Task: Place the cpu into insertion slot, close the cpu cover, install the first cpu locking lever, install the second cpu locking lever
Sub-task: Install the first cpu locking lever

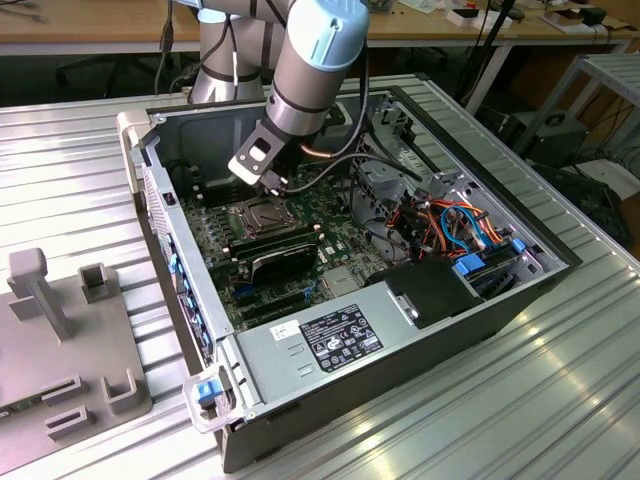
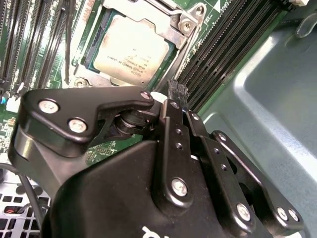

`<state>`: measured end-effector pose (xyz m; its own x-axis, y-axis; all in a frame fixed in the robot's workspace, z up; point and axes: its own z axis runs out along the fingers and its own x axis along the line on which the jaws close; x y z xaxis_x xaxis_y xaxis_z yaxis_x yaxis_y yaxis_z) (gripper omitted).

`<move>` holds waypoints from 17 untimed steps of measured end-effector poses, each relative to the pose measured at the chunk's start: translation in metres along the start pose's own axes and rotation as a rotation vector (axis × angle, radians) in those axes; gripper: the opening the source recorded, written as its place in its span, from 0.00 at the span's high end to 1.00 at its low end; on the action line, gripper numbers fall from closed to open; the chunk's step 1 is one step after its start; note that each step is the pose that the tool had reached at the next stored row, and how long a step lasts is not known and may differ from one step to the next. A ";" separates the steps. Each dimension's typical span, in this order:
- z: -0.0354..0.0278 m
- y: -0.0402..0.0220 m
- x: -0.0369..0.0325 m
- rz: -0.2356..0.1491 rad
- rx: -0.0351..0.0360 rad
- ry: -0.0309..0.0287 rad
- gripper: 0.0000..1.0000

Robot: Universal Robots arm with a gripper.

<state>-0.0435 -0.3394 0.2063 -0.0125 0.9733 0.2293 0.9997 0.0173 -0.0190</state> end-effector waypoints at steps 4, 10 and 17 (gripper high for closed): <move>-0.0011 0.0000 0.0014 0.000 0.0001 0.0001 0.89; -0.0007 0.0000 0.0029 0.000 0.0000 0.0041 0.89; -0.0015 0.0001 -0.0003 0.000 0.0000 0.0042 0.89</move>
<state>-0.0434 -0.3400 0.2077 -0.0126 0.9723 0.2334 0.9997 0.0175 -0.0190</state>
